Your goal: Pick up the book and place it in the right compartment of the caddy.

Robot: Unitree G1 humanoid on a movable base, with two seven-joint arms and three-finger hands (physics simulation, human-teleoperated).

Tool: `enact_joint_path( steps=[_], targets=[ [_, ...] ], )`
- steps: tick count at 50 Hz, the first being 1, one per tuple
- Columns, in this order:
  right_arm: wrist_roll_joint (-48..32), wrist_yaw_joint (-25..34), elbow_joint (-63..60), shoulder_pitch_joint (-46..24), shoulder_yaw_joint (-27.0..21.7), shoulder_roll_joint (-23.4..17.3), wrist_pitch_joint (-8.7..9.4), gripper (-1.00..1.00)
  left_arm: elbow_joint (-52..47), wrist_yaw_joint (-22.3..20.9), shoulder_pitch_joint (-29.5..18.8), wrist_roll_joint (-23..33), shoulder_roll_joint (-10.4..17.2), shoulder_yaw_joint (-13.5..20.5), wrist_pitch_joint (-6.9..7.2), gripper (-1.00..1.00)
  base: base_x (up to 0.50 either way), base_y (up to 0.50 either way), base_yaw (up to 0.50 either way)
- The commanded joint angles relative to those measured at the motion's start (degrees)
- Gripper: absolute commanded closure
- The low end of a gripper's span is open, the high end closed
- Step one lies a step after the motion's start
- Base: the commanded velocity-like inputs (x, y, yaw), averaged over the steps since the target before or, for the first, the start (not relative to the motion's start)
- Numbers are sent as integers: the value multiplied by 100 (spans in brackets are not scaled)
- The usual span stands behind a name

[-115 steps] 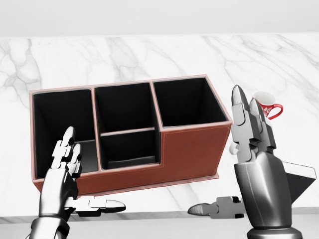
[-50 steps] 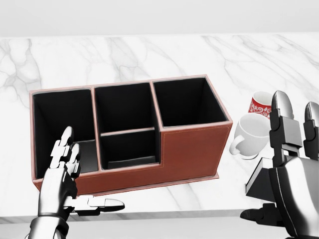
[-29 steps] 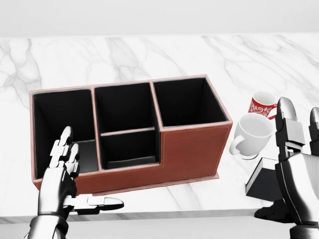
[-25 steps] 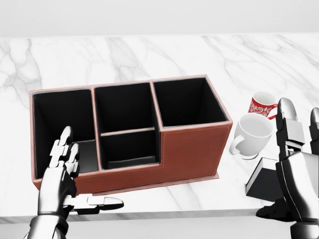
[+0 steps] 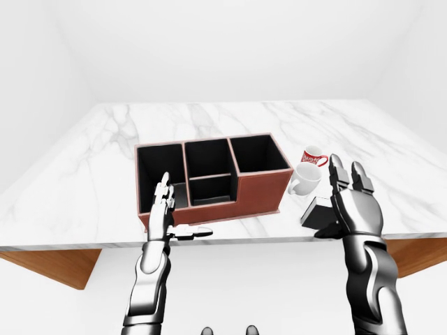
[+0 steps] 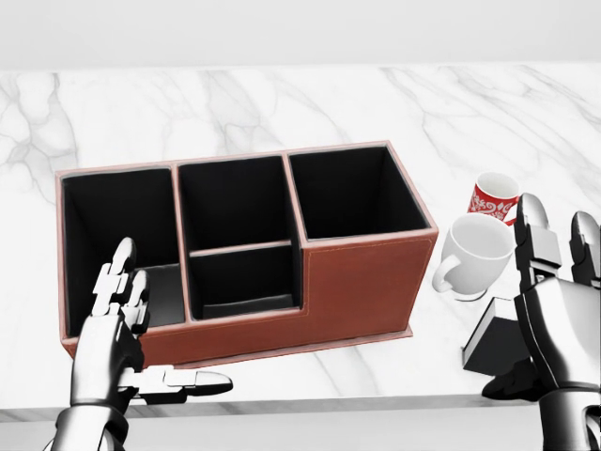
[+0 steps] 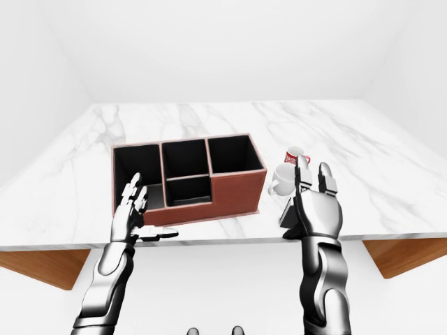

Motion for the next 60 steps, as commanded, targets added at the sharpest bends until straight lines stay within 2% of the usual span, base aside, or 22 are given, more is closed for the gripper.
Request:
enact_joint_path(
  steps=[1, 5, 6, 7, 21, 25, 32, 39, 43, 47, 48, 49, 52, 53, 54, 59, 60],
  targets=[
    [223, -187, 649, -280, -78, -274, 0, -100, -90, 1, 44, 8, -4, -10, 36, -100, 0, 0, 0],
    [336, -365, 918, -286, -132, -326, 0, -100, -65, -3, 32, 7, -2, -1, 16, -100, 0, 0, 0],
    [730, -847, 2390, -348, -365, -532, 0, -100, 9, -2, -13, 3, 2, 10, -39, -100, 0, 0, 0],
    [800, -916, 2511, -355, -331, -583, 0, -100, 34, -3, -18, 1, 3, 13, -58, -100, 0, 0, 0],
    [1079, -1105, 2805, -367, -217, -747, 0, -100, -16, 0, 20, 0, -4, 1, -45, -100, 0, 0, 0],
    [1071, -1197, 3213, -599, -95, -904, 0, -100, -57, -1, 34, 0, -5, -4, -16, -100, 0, 0, 0],
    [868, -957, 3285, -933, -7, -1094, 0, -100, -55, 2, 22, -5, -3, 3, -6, -100, 0, 0, 0],
    [895, -1280, 4009, -1106, 130, -1128, 0, -100, 21, -8, 4, -20, 1, 14, -60, -100, 0, 0, 0],
    [952, -1305, 4269, -1291, 158, -1208, 0, -100, 21, -8, -7, -34, 2, 19, -42, -100, 0, 0, 0],
    [1107, -1483, 5050, -1569, 237, -1340, 0, -100, 0, -5, -18, -54, 6, 28, -10, -100, 0, 0, 0],
    [1184, -1557, 5226, -1631, 256, -1358, 0, -95, -28, -6, -15, -60, 7, 28, 18, -100, 0, 0, 0],
    [1249, -1612, 5358, -1680, 276, -1377, 0, -72, -36, -6, -17, -64, 7, 30, 27, -100, 0, 0, 0],
    [1388, -1705, 5705, -1837, 338, -1450, 0, -36, -4, -9, -18, -74, 8, 36, 2, -100, 0, 0, 0],
    [1403, -1702, 5717, -1852, 356, -1457, 0, -8, -27, -9, -16, -78, 10, 38, 26, -100, 0, 0, 0],
    [1414, -1684, 5698, -1859, 373, -1462, 0, 5, -67, -9, -7, -83, 10, 37, 59, -100, 0, 0, 0],
    [1650, -1521, 5756, -1964, 362, -1493, 0, 15, -33, -18, -11, -88, 9, 39, 24, -100, 0, 0, 0],
    [1807, -1411, 5678, -1949, 310, -1484, 0, 17, -28, -21, 3, -65, 9, 26, -28, -100, 0, 0, 0]
  ],
)
